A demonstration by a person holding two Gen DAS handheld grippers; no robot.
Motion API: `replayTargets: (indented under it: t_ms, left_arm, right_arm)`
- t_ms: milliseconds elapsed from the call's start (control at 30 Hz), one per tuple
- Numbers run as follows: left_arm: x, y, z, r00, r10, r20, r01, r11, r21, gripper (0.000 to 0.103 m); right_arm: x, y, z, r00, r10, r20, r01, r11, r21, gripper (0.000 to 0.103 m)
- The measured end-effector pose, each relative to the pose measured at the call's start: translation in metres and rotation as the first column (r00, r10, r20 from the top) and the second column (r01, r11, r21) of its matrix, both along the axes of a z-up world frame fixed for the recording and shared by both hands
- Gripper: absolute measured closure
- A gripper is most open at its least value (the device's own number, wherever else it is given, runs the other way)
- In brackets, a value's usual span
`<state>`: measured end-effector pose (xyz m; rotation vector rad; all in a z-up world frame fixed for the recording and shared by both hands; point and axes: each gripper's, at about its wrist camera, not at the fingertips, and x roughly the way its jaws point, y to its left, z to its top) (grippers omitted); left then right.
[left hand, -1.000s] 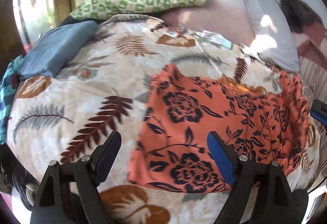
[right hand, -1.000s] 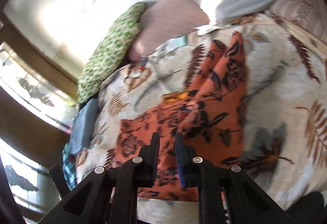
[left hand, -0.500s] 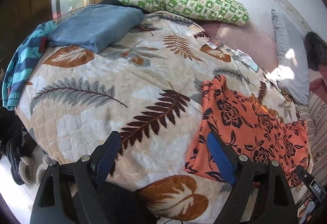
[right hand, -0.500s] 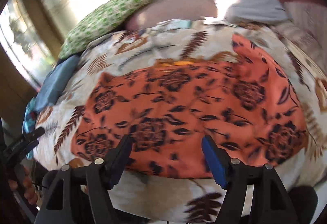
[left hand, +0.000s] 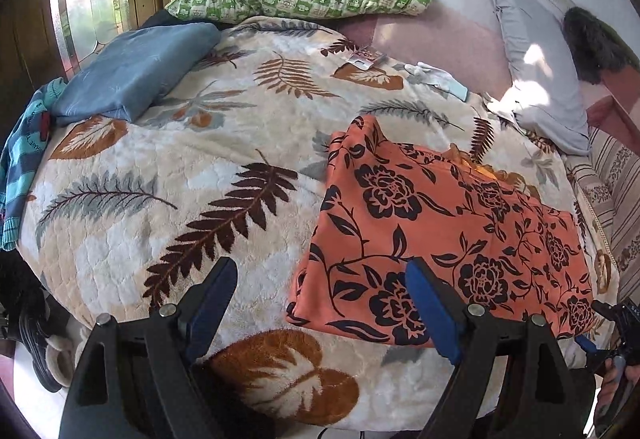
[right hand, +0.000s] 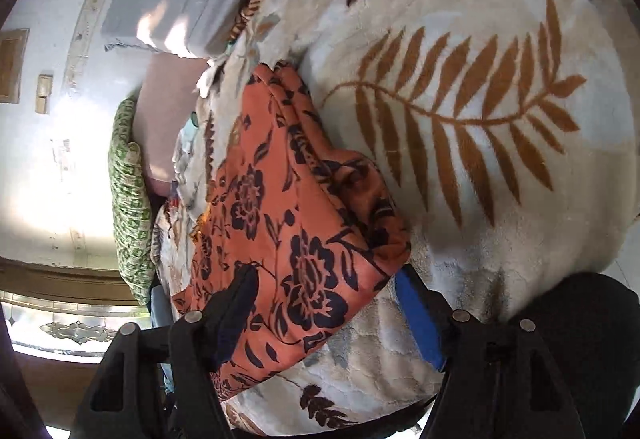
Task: Fold small clothes
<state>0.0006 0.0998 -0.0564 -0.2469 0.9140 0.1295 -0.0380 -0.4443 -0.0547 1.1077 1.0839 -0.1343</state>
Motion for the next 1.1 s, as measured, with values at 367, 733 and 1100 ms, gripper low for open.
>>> replayTargets:
  t_ms: [367,733,1100]
  left_arm:
    - [-0.001,-0.002,-0.002,1.000,-0.007,0.000,0.007,1.000,0.020,0.016]
    - [-0.023,0.068,0.007,0.988,0.142,0.064,-0.138,0.989,-0.060,0.016]
    - [-0.056,0.139,-0.003,0.958,0.286,0.034,-0.281,0.954,-0.107,0.016]
  right_arm:
    - [0.038,0.005,-0.018,1.000,0.019,-0.007,-0.020,0.998,-0.068,0.084]
    - [0.094,0.171,0.127,0.873,0.423,0.242,-0.326,0.877,-0.354,0.086]
    - [0.108,0.442,-0.004,0.576,0.818,0.000,-0.796,0.560,-0.232,0.058]
